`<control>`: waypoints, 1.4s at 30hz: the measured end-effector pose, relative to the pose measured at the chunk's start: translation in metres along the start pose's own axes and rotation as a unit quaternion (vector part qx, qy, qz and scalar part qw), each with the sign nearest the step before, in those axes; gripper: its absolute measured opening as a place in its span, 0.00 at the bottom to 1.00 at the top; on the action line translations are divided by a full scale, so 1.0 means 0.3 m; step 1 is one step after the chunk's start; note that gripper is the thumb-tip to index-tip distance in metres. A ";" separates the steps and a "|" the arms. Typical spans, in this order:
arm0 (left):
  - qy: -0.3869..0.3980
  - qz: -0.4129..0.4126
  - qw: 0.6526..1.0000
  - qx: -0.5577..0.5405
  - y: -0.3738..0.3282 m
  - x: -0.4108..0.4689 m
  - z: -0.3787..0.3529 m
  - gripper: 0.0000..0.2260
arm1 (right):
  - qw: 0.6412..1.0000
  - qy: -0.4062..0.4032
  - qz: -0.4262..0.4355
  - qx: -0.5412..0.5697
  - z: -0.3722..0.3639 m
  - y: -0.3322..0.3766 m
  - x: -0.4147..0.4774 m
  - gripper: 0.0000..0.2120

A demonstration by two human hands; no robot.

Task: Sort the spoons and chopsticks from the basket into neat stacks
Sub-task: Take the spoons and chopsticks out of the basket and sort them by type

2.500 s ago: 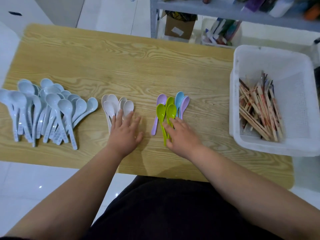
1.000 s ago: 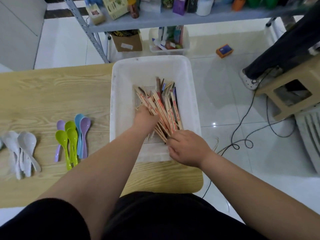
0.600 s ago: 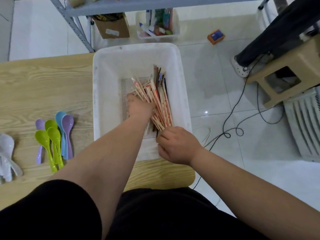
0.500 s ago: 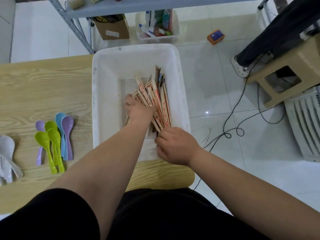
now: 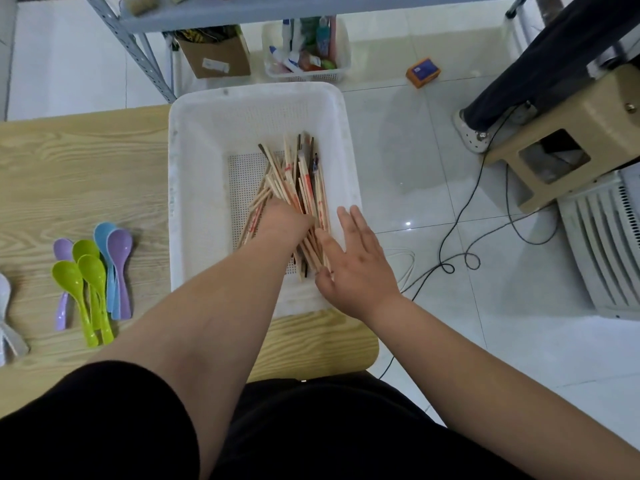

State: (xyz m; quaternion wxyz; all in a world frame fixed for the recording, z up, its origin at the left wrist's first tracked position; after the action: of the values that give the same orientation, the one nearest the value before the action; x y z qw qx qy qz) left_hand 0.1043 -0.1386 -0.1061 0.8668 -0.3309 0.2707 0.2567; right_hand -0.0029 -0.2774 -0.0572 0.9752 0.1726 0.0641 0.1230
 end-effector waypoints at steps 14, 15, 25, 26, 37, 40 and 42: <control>0.010 -0.001 0.983 -0.183 0.063 -0.115 0.144 0.10 | 0.992 0.060 0.083 -0.079 -0.013 0.031 -0.019 0.31; 0.016 -0.010 0.983 -0.183 0.073 -0.126 0.156 0.09 | 0.990 0.066 0.093 -0.081 -0.018 0.035 -0.026 0.32; -0.014 -0.046 0.968 -0.244 0.168 -0.278 0.280 0.04 | 0.978 0.129 0.106 -0.126 0.001 0.047 -0.031 0.34; -0.016 -0.047 0.969 -0.243 0.183 -0.289 0.292 0.05 | 0.977 0.134 0.103 -0.129 0.005 0.049 -0.032 0.33; -0.120 -0.073 0.971 -0.191 0.627 -0.330 0.520 0.04 | 0.984 0.145 0.047 -0.093 -0.024 0.130 -0.023 0.31; -0.100 -0.039 0.987 -0.120 0.745 -0.293 0.495 0.06 | 0.987 0.131 0.037 -0.086 -0.036 0.129 -0.025 0.32; -0.074 -0.007 0.994 -0.083 0.806 -0.257 0.461 0.08 | 0.987 0.128 0.034 -0.088 -0.040 0.121 -0.020 0.30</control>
State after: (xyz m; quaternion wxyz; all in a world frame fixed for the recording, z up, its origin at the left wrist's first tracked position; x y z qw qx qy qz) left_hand -0.0610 0.0964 -0.0742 0.8558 -0.3837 0.1813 0.2960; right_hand -0.0187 -0.2421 -0.0551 0.9657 0.0708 0.1711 0.1820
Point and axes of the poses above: each hand's wrist, its own x-axis towards the middle knuckle, its own z-axis out of the back of the hand, y = z × x, the point moved 4 cm from there along x, towards the middle knuckle
